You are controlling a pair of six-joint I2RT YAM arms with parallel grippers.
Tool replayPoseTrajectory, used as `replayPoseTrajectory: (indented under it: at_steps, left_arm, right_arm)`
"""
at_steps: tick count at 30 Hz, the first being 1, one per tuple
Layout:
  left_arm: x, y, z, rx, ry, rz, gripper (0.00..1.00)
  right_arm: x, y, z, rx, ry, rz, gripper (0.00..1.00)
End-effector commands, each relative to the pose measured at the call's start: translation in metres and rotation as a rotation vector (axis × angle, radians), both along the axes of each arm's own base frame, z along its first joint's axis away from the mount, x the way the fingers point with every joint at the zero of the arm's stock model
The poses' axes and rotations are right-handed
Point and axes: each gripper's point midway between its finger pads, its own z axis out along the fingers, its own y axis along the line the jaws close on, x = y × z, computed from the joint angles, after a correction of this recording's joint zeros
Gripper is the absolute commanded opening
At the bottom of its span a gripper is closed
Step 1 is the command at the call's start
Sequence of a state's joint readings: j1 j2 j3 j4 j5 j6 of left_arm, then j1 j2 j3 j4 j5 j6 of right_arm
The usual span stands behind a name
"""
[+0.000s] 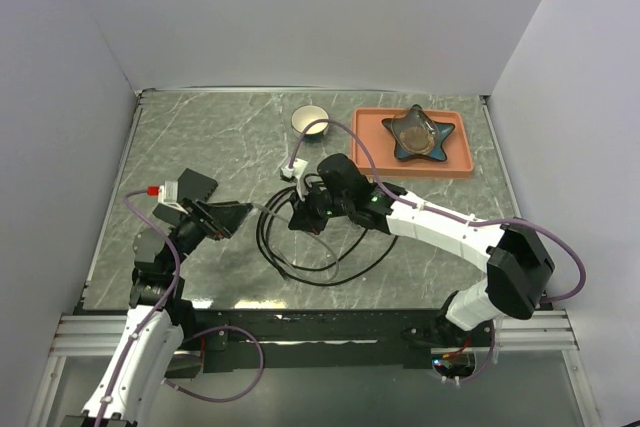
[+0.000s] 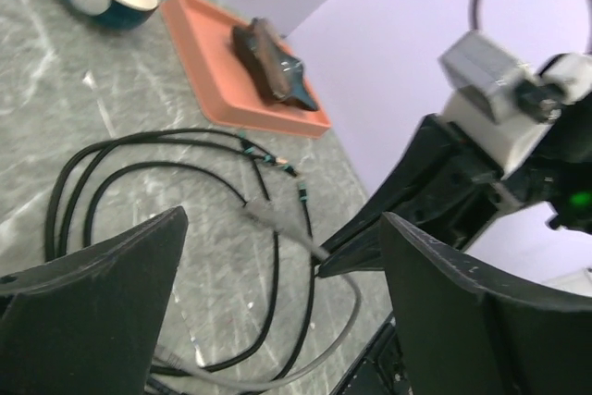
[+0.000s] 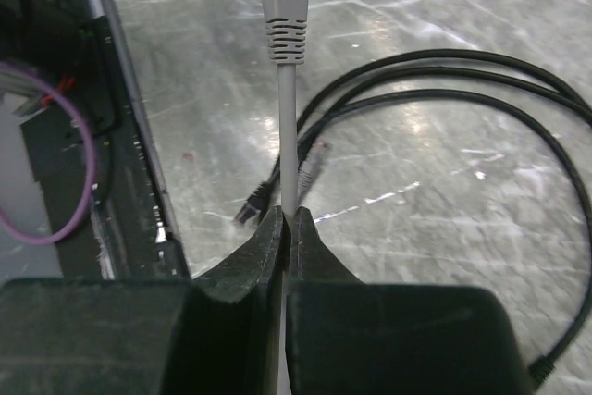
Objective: Insert the plug into the switch port
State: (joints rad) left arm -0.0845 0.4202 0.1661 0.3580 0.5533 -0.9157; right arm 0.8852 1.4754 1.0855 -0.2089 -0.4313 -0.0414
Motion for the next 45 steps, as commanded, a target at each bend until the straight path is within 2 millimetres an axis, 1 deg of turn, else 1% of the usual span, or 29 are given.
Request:
replayPoseTrajectory:
  at_steps: [1, 5, 10, 11, 13, 19, 22, 32, 37, 42, 45]
  left_arm:
    - [-0.011, -0.006, 0.026, -0.034, -0.114, -0.053, 0.88]
    - [-0.011, -0.007, 0.023, -0.026, -0.105, -0.059, 0.82]
    - [-0.01, -0.009, 0.02, -0.025, -0.103, -0.078, 0.71]
    - [-0.011, -0.01, 0.02, -0.026, -0.106, -0.087, 0.7]
    - [-0.012, -0.011, 0.02, -0.03, -0.105, -0.096, 0.68]
    - [-0.016, -0.011, 0.028, -0.032, -0.135, -0.098, 0.68]
    - [-0.015, -0.01, 0.028, -0.021, -0.139, -0.086, 0.66]
    - [-0.013, -0.012, 0.019, -0.007, -0.112, -0.098, 0.58]
    - [-0.013, -0.013, 0.016, -0.007, -0.105, -0.11, 0.58]
    - [-0.012, -0.014, 0.014, -0.009, -0.102, -0.117, 0.56]
    - [-0.012, -0.014, 0.014, -0.012, -0.103, -0.119, 0.51]
  right_arm:
    - [-0.01, 0.012, 0.008, 0.049, 0.009, 0.053, 0.0]
    - [-0.013, 0.013, 0.012, 0.06, 0.012, 0.072, 0.0]
    - [-0.022, 0.015, 0.019, 0.09, 0.016, 0.126, 0.0]
    - [-0.026, 0.016, 0.021, 0.101, 0.026, 0.151, 0.0]
    - [-0.029, 0.016, 0.024, 0.107, 0.028, 0.168, 0.0]
    - [-0.029, 0.017, 0.028, 0.107, 0.027, 0.176, 0.0]
    - [-0.029, 0.016, 0.027, 0.106, 0.024, 0.167, 0.0]
    - [-0.026, 0.014, 0.033, 0.117, 0.013, 0.138, 0.0]
    - [-0.018, 0.011, 0.033, 0.107, -0.006, 0.084, 0.0]
    - [-0.016, 0.009, 0.041, 0.127, -0.024, 0.058, 0.0]
    - [-0.017, 0.009, 0.045, 0.136, -0.027, 0.064, 0.0]
